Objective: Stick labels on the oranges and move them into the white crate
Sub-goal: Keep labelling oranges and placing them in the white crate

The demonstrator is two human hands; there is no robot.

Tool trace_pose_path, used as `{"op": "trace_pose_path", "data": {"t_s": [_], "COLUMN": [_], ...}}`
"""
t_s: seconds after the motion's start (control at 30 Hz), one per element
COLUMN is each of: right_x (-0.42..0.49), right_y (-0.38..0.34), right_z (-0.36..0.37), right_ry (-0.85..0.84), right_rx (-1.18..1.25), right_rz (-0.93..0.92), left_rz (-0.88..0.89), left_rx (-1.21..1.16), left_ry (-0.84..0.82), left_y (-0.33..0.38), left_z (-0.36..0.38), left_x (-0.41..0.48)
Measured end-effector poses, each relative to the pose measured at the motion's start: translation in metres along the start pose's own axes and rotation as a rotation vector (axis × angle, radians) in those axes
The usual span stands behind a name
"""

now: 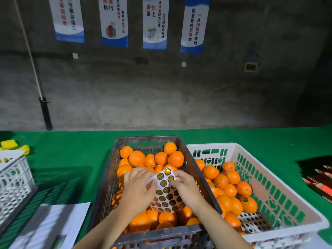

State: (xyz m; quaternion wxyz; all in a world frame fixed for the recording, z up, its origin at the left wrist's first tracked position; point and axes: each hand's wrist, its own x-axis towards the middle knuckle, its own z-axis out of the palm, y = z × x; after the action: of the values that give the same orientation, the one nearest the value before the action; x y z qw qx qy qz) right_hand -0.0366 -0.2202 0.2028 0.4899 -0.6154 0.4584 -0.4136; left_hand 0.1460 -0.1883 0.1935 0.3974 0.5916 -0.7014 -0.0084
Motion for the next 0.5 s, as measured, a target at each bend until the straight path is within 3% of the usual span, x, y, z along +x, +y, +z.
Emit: {"op": "trace_pose_path", "data": {"t_s": [0.07,0.23,0.37,0.5], "right_x": [-0.001,-0.003,-0.005,-0.005], "right_y": [0.001,0.007,0.005,0.004], "right_z": [0.001,0.001,0.01,0.014], "right_ry": [0.03,0.307,0.186,0.144], "right_rx": [-0.009,-0.431,-0.682,-0.795], "right_rz": [-0.048,-0.349,-0.559,-0.62], "left_rz": [0.005,-0.048,-0.033,0.005], "left_rx": [0.008,0.067,0.075,0.074], "left_ry": [0.025,0.045,-0.016,-0.044], "left_y": [0.001,-0.003,-0.002,0.002], "left_z": [-0.001,0.0,0.0,-0.001], "left_x": [0.0,0.0,0.0,0.0]}}
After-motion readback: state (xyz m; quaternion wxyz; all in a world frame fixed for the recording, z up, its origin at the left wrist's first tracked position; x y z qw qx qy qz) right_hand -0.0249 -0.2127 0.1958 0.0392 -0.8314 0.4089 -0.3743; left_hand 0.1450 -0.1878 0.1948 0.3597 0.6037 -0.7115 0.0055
